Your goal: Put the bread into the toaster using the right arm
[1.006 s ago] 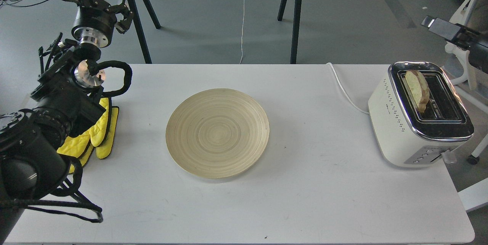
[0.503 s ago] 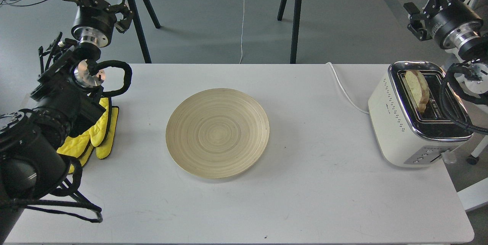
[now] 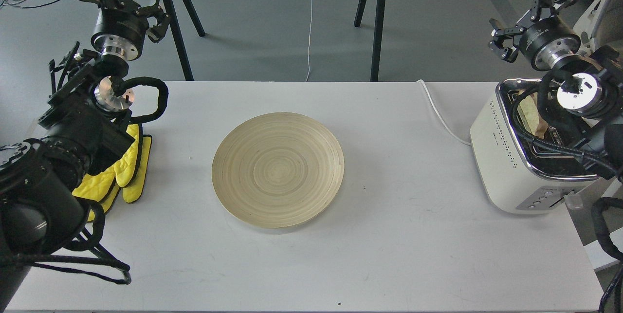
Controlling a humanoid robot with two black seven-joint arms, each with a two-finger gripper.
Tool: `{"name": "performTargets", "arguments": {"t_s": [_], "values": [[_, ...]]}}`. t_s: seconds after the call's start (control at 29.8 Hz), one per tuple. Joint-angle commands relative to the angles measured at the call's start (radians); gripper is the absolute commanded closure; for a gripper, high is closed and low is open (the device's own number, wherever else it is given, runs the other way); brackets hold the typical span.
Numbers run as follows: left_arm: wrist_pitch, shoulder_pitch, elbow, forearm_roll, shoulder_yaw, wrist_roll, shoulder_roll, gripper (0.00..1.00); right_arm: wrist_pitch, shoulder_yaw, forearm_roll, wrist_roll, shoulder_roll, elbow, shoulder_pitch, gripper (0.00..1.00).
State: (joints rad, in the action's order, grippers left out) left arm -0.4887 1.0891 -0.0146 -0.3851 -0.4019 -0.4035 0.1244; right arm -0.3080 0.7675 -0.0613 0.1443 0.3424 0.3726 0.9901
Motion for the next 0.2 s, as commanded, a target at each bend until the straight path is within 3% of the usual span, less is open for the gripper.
{"name": "performTargets", "arguments": {"t_s": [0.0,0.17], "values": [[0.000,0.000,-0.001,0.000,0.000,0.000,0.000,0.00,-0.008,0.001,0.000,0.026,-0.002,0.000,0.001,0.00],[0.000,0.000,-0.001,0.000,0.000,0.000,0.001,0.00,-0.013,-0.004,0.002,0.034,-0.003,0.019,0.001,0.00]]}}
